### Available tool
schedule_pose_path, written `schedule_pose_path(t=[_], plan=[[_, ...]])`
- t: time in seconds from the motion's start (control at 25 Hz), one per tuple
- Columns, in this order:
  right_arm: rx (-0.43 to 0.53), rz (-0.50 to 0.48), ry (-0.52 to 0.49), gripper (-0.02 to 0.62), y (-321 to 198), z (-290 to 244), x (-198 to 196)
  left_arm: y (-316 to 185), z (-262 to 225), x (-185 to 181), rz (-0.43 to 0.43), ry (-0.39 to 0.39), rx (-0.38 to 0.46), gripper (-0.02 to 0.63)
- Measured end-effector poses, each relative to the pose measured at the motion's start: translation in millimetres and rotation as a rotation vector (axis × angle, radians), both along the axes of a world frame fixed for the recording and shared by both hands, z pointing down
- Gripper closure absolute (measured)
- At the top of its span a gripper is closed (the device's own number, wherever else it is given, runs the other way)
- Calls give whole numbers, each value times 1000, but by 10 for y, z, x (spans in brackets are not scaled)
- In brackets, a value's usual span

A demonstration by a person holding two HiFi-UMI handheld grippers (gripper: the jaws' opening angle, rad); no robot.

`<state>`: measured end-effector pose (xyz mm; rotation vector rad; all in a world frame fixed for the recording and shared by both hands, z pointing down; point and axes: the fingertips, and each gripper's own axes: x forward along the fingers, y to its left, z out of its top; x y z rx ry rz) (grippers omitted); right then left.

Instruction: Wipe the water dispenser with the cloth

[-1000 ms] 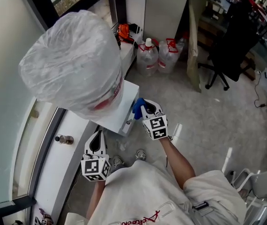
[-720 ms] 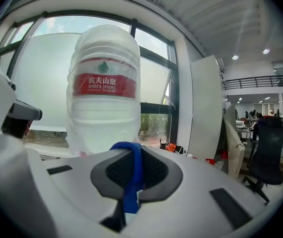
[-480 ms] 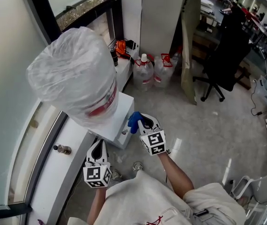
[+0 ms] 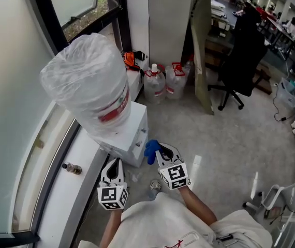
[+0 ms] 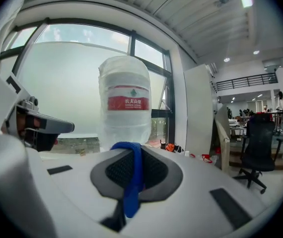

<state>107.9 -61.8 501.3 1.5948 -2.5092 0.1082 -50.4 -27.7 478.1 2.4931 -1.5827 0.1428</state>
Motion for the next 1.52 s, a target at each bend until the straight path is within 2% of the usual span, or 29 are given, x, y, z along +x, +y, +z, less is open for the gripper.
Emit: schedule_pose_path(t=[0.32, 0.72, 1.08, 1.52], plan=[[25, 24, -18, 572, 1228, -116, -376, 932, 146, -284, 40, -3, -7, 595], [46, 23, -24, 572, 2166, -187, -700, 1854, 144, -594, 35, -2, -3, 595], [65, 3, -24, 572, 2641, -168, -772, 2324, 187, -544, 40, 2, 13, 595], [76, 12, -24, 572, 2761, -219, -676, 2440, 123, -478, 35, 2, 30, 595]])
